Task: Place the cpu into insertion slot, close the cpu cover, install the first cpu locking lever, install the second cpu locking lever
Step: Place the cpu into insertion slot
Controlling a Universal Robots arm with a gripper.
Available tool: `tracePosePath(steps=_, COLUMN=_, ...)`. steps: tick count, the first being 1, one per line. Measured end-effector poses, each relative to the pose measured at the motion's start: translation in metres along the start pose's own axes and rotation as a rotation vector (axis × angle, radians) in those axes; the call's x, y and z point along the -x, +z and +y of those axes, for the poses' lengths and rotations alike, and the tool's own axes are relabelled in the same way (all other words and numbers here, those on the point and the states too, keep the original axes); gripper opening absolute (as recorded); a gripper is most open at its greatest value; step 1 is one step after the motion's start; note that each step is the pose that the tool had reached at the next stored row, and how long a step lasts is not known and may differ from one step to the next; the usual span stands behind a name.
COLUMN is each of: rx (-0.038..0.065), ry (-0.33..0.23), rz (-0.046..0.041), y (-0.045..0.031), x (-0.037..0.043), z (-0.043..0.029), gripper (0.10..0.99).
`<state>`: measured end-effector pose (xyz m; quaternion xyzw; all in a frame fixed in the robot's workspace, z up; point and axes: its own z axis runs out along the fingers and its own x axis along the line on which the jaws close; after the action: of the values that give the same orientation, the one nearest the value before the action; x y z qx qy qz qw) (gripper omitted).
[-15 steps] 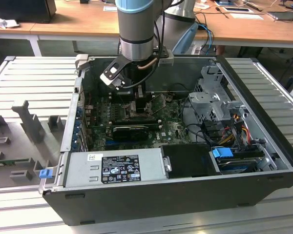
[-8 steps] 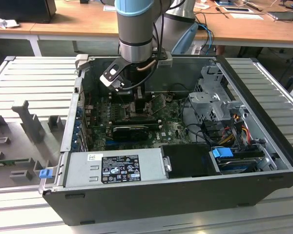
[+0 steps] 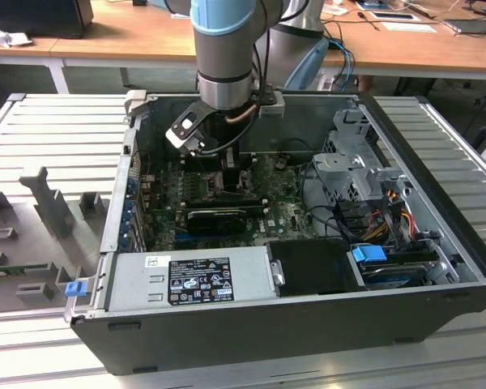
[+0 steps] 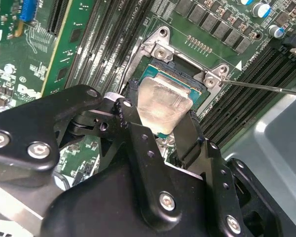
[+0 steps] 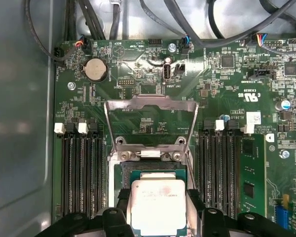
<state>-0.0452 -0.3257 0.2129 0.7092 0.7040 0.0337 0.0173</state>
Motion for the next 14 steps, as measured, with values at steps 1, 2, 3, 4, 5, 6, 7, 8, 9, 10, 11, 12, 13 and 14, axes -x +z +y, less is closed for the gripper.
tracePosePath(steps=1, rx=0.000, ry=0.000, rz=0.0000, y=0.0019, x=-0.0008, z=-0.0001, gripper=0.529)
tracePosePath(steps=2, rx=0.000, ry=0.001, rz=-0.0001, y=0.0025, x=-0.0010, z=-0.0001, gripper=0.529)
tracePosePath(steps=3, rx=0.000, ry=0.003, rz=-0.0002, y=0.0032, x=-0.0013, z=-0.0002, gripper=0.529)
tracePosePath(steps=4, rx=0.000, ry=0.005, rz=-0.0006, y=0.0043, x=-0.0020, z=-0.0003, gripper=0.529)
tracePosePath(steps=5, rx=0.000, ry=0.005, rz=-0.0005, y=0.0049, x=-0.0027, z=-0.0004, gripper=0.529)
tracePosePath(steps=6, rx=0.000, ry=0.006, rz=-0.0005, y=0.0057, x=-0.0035, z=-0.0004, gripper=0.529)
tracePosePath(steps=7, rx=0.000, ry=0.007, rz=-0.0009, y=0.0065, x=-0.0040, z=-0.0004, gripper=0.529)
tracePosePath(steps=8, rx=0.000, ry=0.008, rz=-0.0013, y=0.0070, x=-0.0041, z=-0.0004, gripper=0.529)
tracePosePath(steps=9, rx=0.000, ry=0.008, rz=-0.0012, y=0.0075, x=-0.0042, z=-0.0005, gripper=0.529)
tracePosePath(steps=10, rx=0.000, ry=0.008, rz=-0.0013, y=0.0082, x=-0.0043, z=-0.0006, gripper=0.529)
tracePosePath(steps=11, rx=0.000, ry=0.008, rz=-0.0013, y=0.0086, x=-0.0044, z=-0.0006, gripper=0.529)
tracePosePath(steps=12, rx=0.000, ry=0.008, rz=-0.0013, y=0.0098, x=-0.0047, z=-0.0006, gripper=0.529)
tracePosePath(steps=13, rx=0.000, ry=0.008, rz=-0.0013, y=0.0102, x=-0.0049, z=-0.0006, gripper=0.529)
tracePosePath(steps=14, rx=0.000, ry=0.008, rz=-0.0013, y=0.0108, x=-0.0052, z=-0.0006, gripper=0.529)
